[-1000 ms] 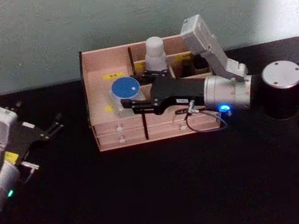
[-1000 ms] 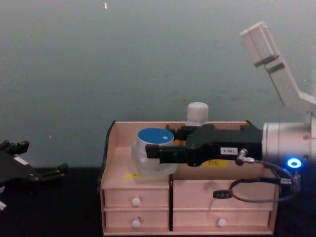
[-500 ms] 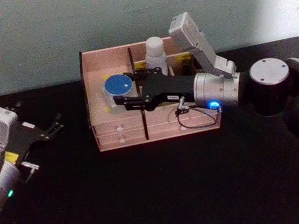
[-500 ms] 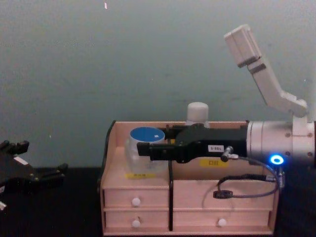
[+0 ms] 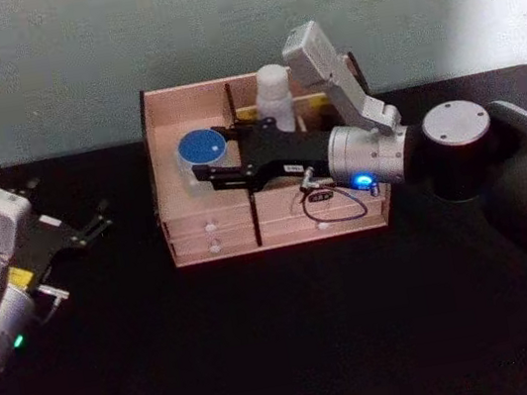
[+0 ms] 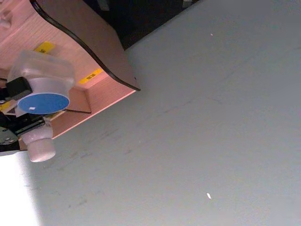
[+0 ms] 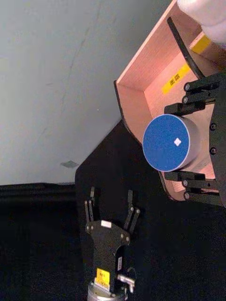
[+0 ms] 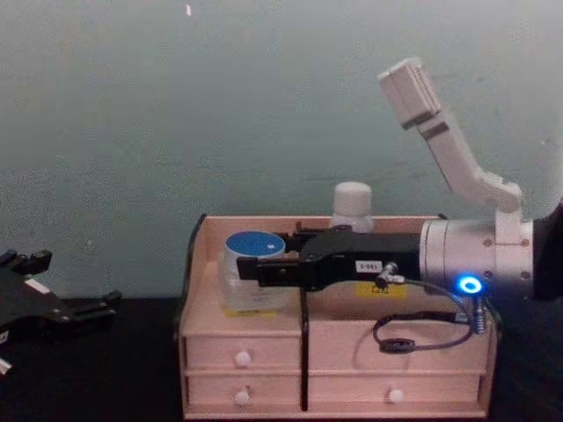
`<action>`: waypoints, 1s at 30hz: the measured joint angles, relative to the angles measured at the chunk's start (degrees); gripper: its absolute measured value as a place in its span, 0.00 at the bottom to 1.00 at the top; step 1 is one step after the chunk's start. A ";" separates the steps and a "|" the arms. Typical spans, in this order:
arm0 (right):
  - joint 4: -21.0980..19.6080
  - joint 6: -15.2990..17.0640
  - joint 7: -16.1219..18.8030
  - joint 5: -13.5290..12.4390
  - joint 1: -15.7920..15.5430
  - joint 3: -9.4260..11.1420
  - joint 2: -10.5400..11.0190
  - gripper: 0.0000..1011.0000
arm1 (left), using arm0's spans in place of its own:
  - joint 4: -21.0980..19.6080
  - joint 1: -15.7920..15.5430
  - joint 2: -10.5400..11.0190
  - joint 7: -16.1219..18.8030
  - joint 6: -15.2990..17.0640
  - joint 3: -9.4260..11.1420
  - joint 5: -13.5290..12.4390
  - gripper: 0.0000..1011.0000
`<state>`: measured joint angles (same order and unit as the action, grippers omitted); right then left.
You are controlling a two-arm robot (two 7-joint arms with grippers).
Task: Pick up the facial cleanser and watermelon frost from the table and place them into the tiered storage box.
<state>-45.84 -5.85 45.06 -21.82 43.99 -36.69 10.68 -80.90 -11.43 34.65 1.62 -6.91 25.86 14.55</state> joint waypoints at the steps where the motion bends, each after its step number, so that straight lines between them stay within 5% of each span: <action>1: 0.88 -0.08 0.09 0.10 0.30 0.11 -0.38 0.71 | 0.00 0.00 0.00 0.00 0.00 0.00 0.00 0.99; 13: 5.41 -0.39 0.77 0.95 1.68 1.00 -2.42 0.71 | 0.00 0.00 0.00 0.00 0.00 0.00 0.00 0.99; 30: 5.86 -0.33 0.80 1.31 1.70 1.51 -2.73 0.71 | 0.00 0.00 0.00 0.00 0.00 0.00 0.00 0.99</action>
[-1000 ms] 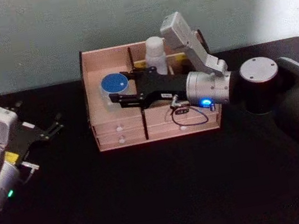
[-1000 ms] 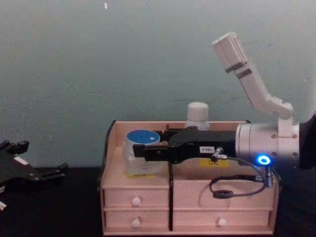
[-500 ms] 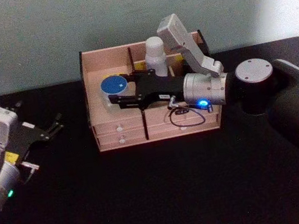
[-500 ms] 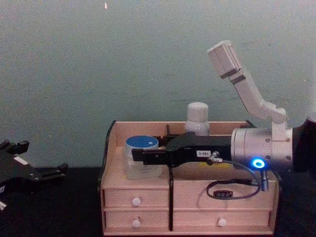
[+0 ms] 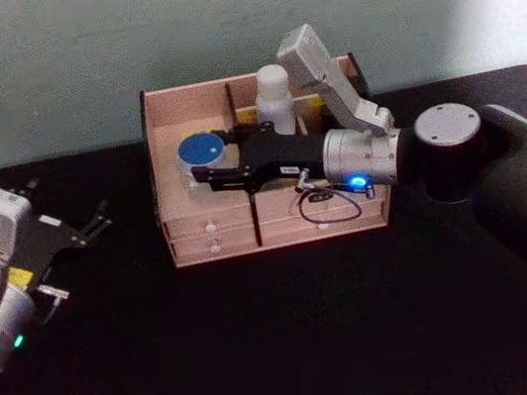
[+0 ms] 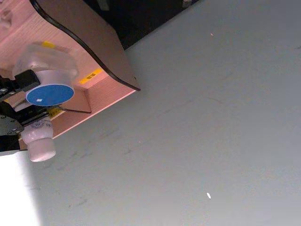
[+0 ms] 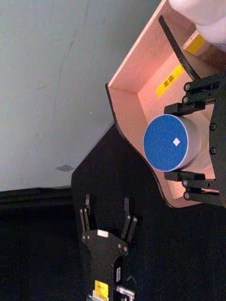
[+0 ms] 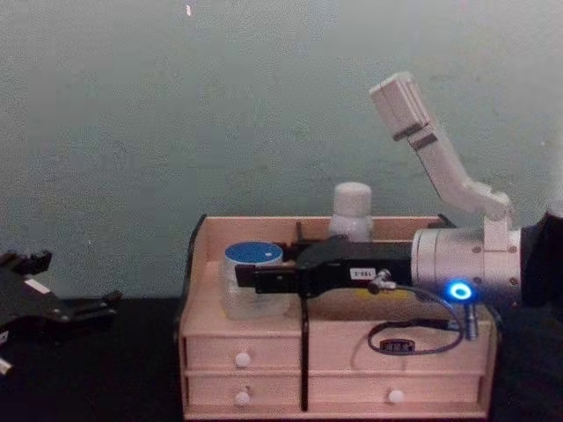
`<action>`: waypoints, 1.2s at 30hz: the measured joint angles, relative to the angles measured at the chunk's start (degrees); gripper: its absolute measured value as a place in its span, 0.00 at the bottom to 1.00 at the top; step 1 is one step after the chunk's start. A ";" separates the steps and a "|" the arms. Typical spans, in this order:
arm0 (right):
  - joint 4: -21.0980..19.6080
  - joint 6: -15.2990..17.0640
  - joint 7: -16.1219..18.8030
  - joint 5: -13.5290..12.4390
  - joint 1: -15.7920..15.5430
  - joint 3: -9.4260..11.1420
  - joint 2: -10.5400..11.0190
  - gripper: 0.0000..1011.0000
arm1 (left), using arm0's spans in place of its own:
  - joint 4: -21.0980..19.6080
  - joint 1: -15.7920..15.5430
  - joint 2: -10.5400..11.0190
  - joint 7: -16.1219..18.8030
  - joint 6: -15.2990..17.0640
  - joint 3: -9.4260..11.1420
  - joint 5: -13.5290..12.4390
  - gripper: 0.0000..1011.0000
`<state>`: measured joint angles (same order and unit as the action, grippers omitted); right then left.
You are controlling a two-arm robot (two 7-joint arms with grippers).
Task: Pick up the facial cleanser and watermelon frost from the table and place them into the tiered storage box.
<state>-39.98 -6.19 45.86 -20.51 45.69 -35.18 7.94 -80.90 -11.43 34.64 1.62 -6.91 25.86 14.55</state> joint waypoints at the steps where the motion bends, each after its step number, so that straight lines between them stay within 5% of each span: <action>1: -0.01 0.00 0.00 -0.01 0.00 -0.01 0.00 0.71 | 0.00 0.00 0.00 0.00 0.00 0.00 0.00 0.99; 13: -0.08 0.03 -0.01 -0.04 -0.05 -0.09 0.05 0.71 | 0.00 0.00 0.00 0.00 0.00 0.00 0.00 0.99; 24: -0.09 0.08 0.01 -0.05 -0.08 -0.12 0.09 0.99 | 0.00 0.00 0.00 0.00 0.00 0.00 0.00 0.99; 36: -0.09 0.10 0.01 -0.07 -0.08 -0.11 0.09 0.99 | 0.00 0.00 0.00 0.00 0.00 0.00 0.00 0.99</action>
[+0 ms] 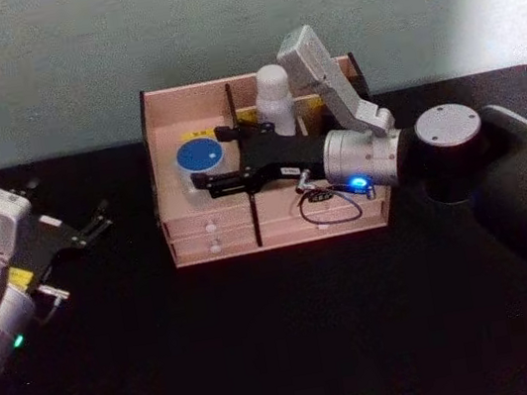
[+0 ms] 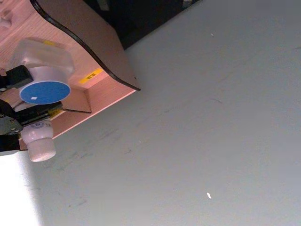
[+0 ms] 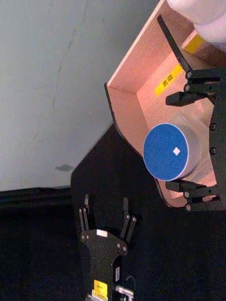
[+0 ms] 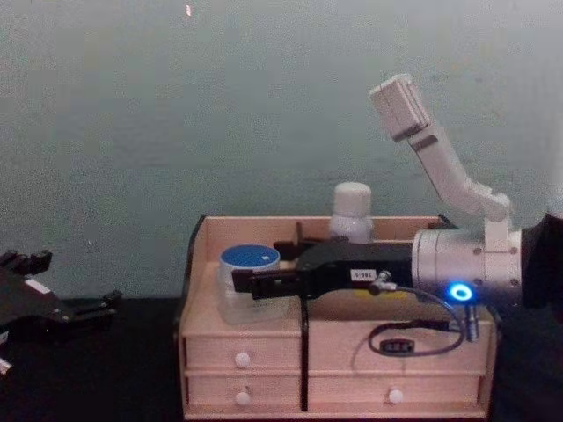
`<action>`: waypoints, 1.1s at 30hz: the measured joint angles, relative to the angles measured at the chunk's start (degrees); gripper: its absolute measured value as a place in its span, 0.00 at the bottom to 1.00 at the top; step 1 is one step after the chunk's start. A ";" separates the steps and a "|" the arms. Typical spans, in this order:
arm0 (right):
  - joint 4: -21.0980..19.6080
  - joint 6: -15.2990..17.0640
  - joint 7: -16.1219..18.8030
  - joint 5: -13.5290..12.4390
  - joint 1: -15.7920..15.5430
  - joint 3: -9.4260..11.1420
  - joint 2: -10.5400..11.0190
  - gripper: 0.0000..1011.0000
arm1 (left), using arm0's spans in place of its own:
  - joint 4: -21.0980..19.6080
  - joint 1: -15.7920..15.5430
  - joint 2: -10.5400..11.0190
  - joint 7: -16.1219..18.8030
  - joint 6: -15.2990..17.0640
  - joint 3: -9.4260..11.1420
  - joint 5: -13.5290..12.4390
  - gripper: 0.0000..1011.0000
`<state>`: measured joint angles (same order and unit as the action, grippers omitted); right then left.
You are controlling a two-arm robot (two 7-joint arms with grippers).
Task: Pick up the facial cleanser and watermelon frost from the table and place them into the tiered storage box.
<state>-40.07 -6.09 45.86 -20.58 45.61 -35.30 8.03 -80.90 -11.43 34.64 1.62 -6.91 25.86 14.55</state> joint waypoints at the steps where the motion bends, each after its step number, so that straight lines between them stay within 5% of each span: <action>1: 0.00 0.00 0.00 0.00 0.00 0.00 0.00 0.99 | 0.00 0.00 0.00 0.00 0.00 0.00 0.00 0.99; 10: -1.04 0.00 0.15 0.05 -0.48 0.28 0.23 0.99 | 0.00 0.00 0.01 0.00 0.00 0.00 0.00 0.99; 23: -8.39 0.54 0.54 -1.45 -3.32 1.46 2.55 0.99 | 0.00 0.00 0.01 0.00 0.00 0.00 0.00 0.99; 33: -17.81 1.19 1.12 -3.97 -7.30 2.04 7.14 0.99 | 0.00 0.00 0.00 0.00 0.00 0.00 0.00 0.99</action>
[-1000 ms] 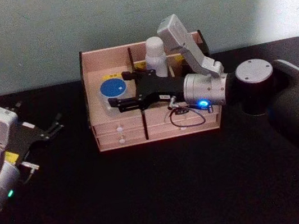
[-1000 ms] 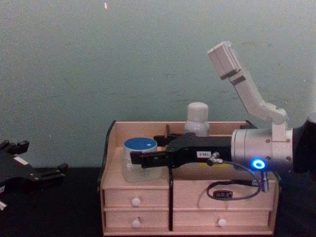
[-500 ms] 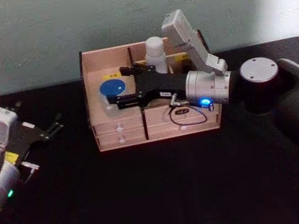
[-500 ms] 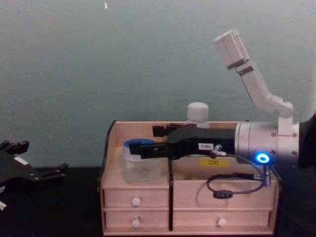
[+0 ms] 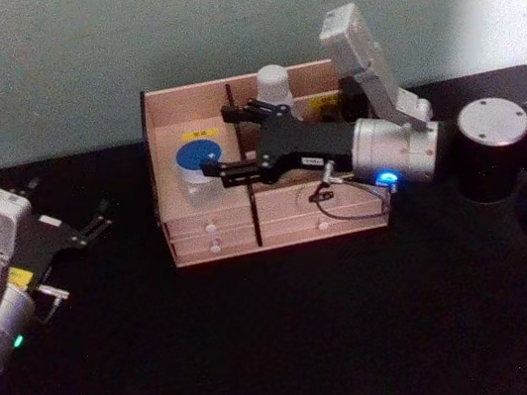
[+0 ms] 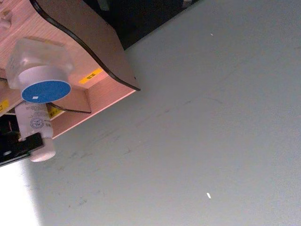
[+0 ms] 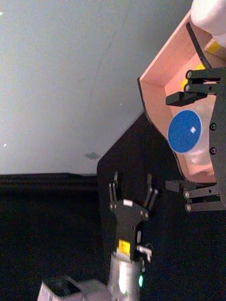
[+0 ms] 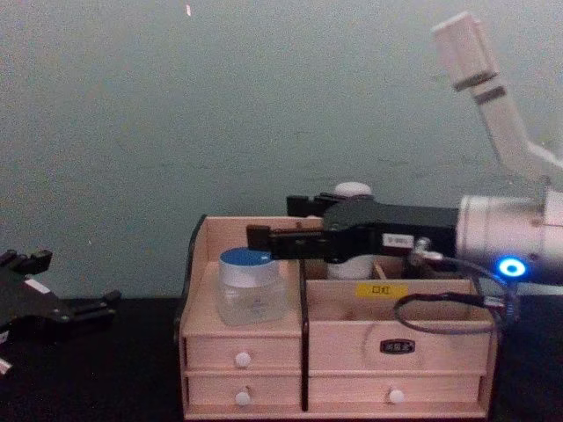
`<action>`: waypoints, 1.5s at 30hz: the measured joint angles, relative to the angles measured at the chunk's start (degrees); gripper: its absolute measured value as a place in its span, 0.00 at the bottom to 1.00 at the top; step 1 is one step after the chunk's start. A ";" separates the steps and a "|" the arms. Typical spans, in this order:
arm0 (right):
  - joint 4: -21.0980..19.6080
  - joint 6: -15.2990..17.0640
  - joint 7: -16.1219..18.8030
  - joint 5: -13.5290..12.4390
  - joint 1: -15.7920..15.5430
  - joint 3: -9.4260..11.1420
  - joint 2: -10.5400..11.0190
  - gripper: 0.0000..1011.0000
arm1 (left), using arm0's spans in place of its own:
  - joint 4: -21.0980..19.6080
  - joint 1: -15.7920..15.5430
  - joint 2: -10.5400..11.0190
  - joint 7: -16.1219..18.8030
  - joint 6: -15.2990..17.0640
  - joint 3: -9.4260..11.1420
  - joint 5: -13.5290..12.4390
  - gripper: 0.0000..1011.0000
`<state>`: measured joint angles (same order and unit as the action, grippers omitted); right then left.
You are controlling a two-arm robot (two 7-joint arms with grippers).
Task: Pick up the facial cleanser and watermelon frost from the table and place them into the tiered storage box.
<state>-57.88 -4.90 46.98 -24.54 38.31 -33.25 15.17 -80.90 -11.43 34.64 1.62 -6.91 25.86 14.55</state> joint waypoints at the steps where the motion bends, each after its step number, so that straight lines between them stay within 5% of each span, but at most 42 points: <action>1: -0.77 -0.05 0.17 -0.18 -0.40 0.01 0.49 0.99 | 0.00 0.00 0.00 0.00 0.00 0.00 0.00 0.99; 16: -13.55 -1.57 1.82 -3.91 -9.19 1.35 11.48 0.99 | 0.00 0.00 0.00 0.00 0.00 0.00 0.00 0.99; 25: -19.89 -2.26 -2.61 -5.44 -16.82 4.61 18.38 0.99 | 0.00 0.00 0.00 0.00 0.00 0.00 0.00 0.99; 35: -23.46 -1.05 -16.21 -5.82 -24.58 12.56 20.96 0.99 | 0.00 0.00 0.00 0.00 0.00 0.00 0.00 0.99; 42: -25.07 -0.10 -29.79 0.50 -28.01 16.33 20.05 0.99 | 0.00 0.00 0.00 0.00 0.00 0.00 0.00 0.99; 45: -25.11 0.34 -32.99 2.41 -28.56 16.82 19.42 0.99 | 0.00 0.00 0.00 0.00 0.00 0.00 0.00 0.99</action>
<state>-82.99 -4.56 13.99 -22.13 9.76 -16.43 34.59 -80.90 -11.43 34.65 1.62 -6.91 25.86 14.55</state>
